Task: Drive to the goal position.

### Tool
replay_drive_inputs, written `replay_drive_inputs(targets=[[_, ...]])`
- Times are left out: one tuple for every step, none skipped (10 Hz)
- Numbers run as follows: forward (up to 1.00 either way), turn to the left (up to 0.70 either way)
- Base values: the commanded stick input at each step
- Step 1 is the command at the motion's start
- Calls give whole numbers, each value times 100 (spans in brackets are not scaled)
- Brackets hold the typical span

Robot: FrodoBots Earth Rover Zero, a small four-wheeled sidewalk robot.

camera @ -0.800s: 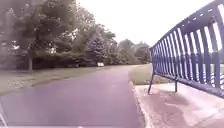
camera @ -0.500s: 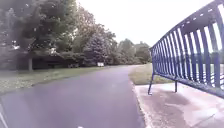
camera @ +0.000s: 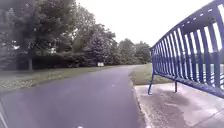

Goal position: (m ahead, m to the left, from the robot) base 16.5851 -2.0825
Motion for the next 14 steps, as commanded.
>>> replay_drive_inputs(targets=[[4,0],[4,0],[1,0],[3,0],[4,0],[2,0],[0,0],[1,0],[1,0],[2,0],[3,0],[3,0],[4,0],[4,0]])
